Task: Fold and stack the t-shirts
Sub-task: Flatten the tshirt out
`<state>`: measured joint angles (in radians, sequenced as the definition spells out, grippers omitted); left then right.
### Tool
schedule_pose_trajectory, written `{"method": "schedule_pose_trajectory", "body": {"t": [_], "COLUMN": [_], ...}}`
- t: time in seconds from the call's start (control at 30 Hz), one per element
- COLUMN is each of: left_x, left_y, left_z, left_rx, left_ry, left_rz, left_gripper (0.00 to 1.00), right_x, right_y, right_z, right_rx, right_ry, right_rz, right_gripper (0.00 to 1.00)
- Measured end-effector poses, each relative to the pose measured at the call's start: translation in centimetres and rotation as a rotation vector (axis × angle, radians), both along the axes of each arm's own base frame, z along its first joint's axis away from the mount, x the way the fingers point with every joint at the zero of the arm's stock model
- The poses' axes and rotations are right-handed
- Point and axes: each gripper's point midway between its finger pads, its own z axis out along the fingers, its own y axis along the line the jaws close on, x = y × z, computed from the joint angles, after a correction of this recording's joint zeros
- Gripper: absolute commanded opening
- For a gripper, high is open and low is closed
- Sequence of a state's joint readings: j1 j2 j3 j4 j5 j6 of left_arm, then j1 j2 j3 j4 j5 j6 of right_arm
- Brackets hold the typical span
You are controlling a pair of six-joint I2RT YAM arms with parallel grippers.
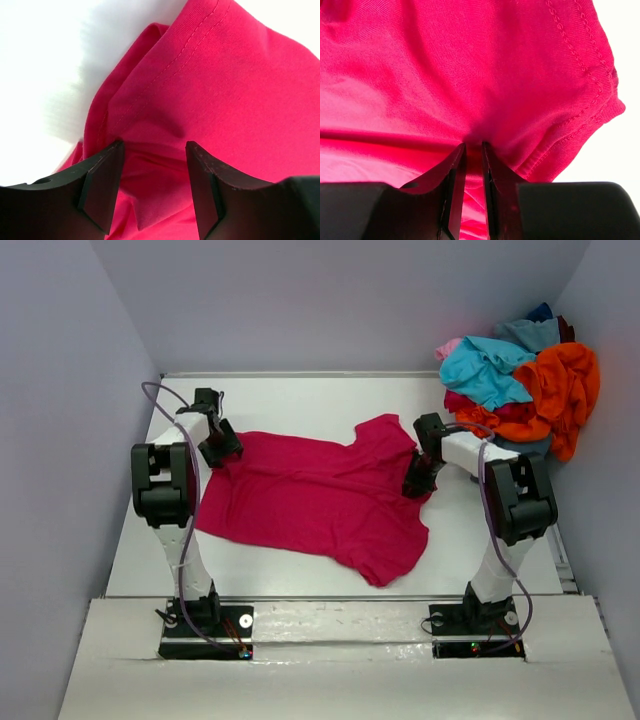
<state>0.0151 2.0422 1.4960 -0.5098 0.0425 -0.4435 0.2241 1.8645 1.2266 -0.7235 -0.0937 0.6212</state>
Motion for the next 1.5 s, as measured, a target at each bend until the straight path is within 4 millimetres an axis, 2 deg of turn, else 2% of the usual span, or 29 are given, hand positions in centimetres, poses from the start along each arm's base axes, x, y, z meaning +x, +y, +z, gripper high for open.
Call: {"method": "schedule_pose_trajectory", "body": {"t": [0.13, 0.37, 0.53, 0.73, 0.77, 0.8, 0.9, 1.0, 1.1, 1.23, 1.27, 1.33, 1.5], "left_x": [-1.7, -2.5, -2.5, -1.6, -1.0, -0.3, 2.0, 4.1, 5.9, 7.4, 7.6, 7.6, 7.4], "left_y": [0.4, 1.1, 1.4, 1.5, 1.6, 1.6, 1.8, 1.9, 1.9, 2.0, 2.0, 2.0, 2.0], "left_z": [0.3, 2.0, 3.2, 4.5, 5.1, 5.8, 7.6, 8.7, 8.9, 8.2, 7.8, 7.3, 6.5], "left_rx": [0.010, 0.029, 0.027, 0.031, 0.035, 0.037, 0.043, 0.044, 0.046, 0.047, 0.048, 0.048, 0.050], "left_ry": [0.019, -0.006, -0.035, -0.067, -0.085, -0.104, -0.164, -0.202, -0.217, -0.212, -0.203, -0.190, -0.164], "left_rz": [0.014, 0.040, 0.054, 0.057, 0.058, 0.059, 0.058, 0.057, 0.055, 0.051, 0.050, 0.048, 0.042], "left_gripper": [0.65, 0.65, 0.65, 0.65, 0.65, 0.66, 0.66, 0.66, 0.66, 0.65, 0.65, 0.65, 0.65], "right_x": [-0.3, -0.8, -1.4, -0.8, -0.2, 0.5, 3.4, 6.4, 10.6, 15.4, 15.9, 18.4, 21.4], "right_y": [-0.1, -0.4, -0.7, -0.9, -0.8, -0.7, -0.3, 0.2, 0.8, 1.6, 1.6, 1.9, 1.6], "right_z": [0.0, 0.2, 1.1, 2.2, 2.8, 3.4, 5.8, 7.7, 9.5, 9.8, 9.9, 9.1, 7.9], "right_rx": [-0.001, -0.014, -0.023, -0.037, -0.036, -0.035, -0.035, -0.033, -0.040, -0.047, -0.046, -0.046, -0.034], "right_ry": [0.004, 0.013, 0.011, -0.010, -0.024, -0.045, -0.126, -0.193, -0.268, -0.318, -0.325, -0.336, -0.346], "right_rz": [0.002, 0.010, 0.015, 0.022, 0.023, 0.025, 0.035, 0.040, 0.044, 0.045, 0.045, 0.038, 0.020], "right_gripper": [0.25, 0.25, 0.25, 0.28, 0.29, 0.36, 0.44, 0.46, 0.46, 0.47, 0.47, 0.47, 0.47]}}
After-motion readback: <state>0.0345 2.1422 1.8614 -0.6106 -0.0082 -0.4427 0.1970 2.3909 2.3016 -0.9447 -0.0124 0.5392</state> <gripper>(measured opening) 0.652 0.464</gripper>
